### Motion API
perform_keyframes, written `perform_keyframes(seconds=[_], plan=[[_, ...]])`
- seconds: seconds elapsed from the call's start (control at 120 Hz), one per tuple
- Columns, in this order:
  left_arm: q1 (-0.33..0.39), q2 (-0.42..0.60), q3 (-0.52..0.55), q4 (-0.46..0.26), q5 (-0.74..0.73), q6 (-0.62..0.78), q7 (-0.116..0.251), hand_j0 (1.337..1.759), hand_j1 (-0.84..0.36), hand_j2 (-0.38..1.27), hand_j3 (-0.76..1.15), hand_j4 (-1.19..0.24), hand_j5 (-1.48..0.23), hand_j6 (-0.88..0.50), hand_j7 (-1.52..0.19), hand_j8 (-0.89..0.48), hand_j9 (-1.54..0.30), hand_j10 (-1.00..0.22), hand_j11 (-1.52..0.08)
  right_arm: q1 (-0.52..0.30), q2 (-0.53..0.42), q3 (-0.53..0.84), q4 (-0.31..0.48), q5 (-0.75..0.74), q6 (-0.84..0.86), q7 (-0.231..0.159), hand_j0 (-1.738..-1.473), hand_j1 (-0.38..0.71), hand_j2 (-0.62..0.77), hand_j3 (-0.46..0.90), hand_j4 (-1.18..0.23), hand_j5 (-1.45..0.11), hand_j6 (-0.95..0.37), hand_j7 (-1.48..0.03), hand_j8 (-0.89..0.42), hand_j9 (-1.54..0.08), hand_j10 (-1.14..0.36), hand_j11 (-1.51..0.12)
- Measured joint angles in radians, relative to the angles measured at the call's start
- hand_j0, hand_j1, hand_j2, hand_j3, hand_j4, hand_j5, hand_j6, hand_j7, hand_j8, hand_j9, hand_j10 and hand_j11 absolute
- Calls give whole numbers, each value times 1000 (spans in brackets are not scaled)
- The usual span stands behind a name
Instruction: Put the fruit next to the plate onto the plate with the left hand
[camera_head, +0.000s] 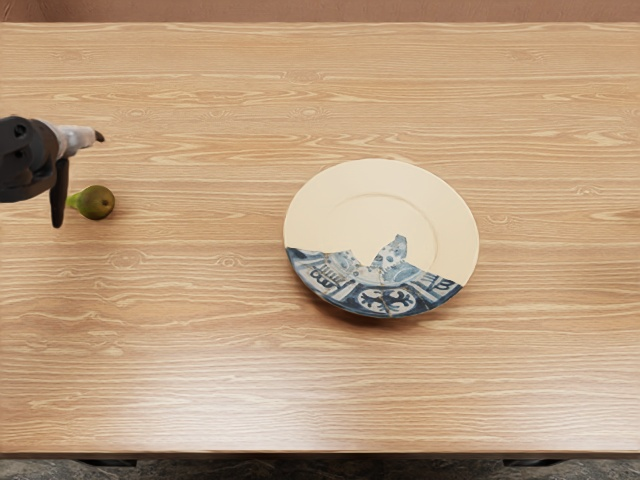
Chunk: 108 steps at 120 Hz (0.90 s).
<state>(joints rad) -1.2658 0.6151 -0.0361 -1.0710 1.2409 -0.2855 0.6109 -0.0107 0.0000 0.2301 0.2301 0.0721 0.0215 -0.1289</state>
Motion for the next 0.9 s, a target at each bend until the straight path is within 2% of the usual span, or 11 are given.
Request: perform_keyframes(seconds=[0.233, 0.433, 0.7, 0.767, 0.9], plan=[[20, -6, 9, 8, 0, 22, -1, 1658, 247, 19, 0, -92, -113, -93, -113, -93, -113, -91, -113, 0, 0, 0, -1, 0, 0, 0, -1658, -317, -5, 0, -26, -34, -26, -34, -26, -34, -26, -34], [29, 12, 9, 8, -8, 21, -53, 1658, 186, 30, 0, -143, -180, -145, -179, -144, -179, -142, -179, 0, 0, 0, -1, 0, 0, 0, -1658, -317, -5, 0, -27, -35, -26, -35, -26, -35, -26, -35], [33, 36, 1, 5, -28, 25, -71, 1658, 160, 34, 0, -165, -208, -166, -208, -166, -207, -164, -207, 0, 0, 0, -2, 0, 0, 0, -1658, -317, -5, 0, -26, -34, -26, -35, -26, -34, -26, -35], [33, 59, -1, 2, -56, 25, -88, 1658, 157, 35, 0, -167, -211, -169, -211, -168, -210, -166, -210, 0, 0, 0, -2, 0, 0, 0, -1658, -317, -5, 0, -26, -34, -26, -34, -26, -34, -26, -34], [36, 92, -1, 0, -97, 20, -145, 1658, 154, 35, 0, -170, -214, -171, -214, -171, -214, -169, -214, 0, 0, 0, -2, 0, 0, 0, -1658, -317, -5, 0, -26, -34, -26, -34, -26, -34, -26, -34]])
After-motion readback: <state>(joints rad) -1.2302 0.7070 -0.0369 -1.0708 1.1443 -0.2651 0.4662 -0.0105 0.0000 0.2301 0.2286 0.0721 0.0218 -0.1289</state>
